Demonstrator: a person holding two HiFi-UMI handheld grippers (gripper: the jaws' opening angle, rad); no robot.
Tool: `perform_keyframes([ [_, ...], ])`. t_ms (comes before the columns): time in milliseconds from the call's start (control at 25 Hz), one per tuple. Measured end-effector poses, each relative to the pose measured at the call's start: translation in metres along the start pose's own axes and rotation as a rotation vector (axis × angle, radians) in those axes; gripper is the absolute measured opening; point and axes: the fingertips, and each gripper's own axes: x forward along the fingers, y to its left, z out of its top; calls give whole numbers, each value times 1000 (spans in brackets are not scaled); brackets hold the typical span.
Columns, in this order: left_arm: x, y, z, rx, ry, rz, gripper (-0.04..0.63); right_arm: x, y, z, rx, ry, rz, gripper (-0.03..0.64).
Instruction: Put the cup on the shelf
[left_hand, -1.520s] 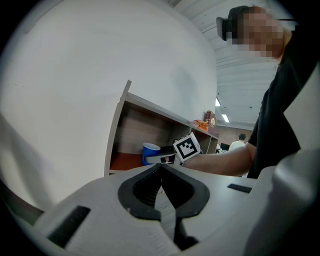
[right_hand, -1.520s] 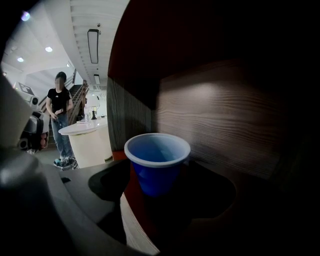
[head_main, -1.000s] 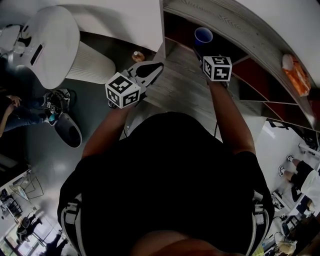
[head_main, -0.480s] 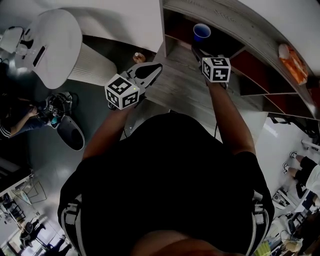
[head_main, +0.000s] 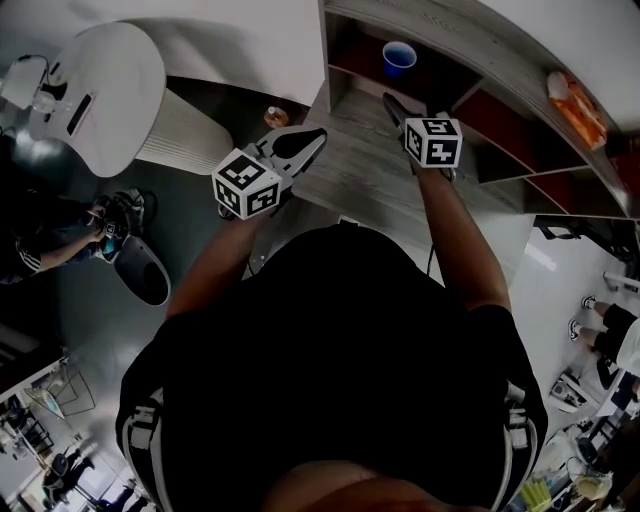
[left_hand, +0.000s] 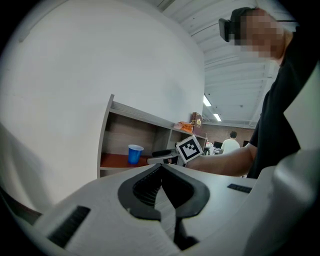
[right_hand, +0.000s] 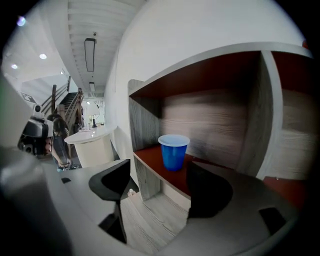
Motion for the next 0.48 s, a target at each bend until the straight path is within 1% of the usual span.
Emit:
perform_keyframes([
  [200,-8,-8,0,9,-3,-9,17,-11,11,-2,1,-5,7,348],
  [360,-18,-11,1,16,-10,-10,17,-20,26,1,-9,-21,34,342],
  [480,-23,-15,0,19,-15,-12,17,-28,38,4,-11,-42,61,285],
])
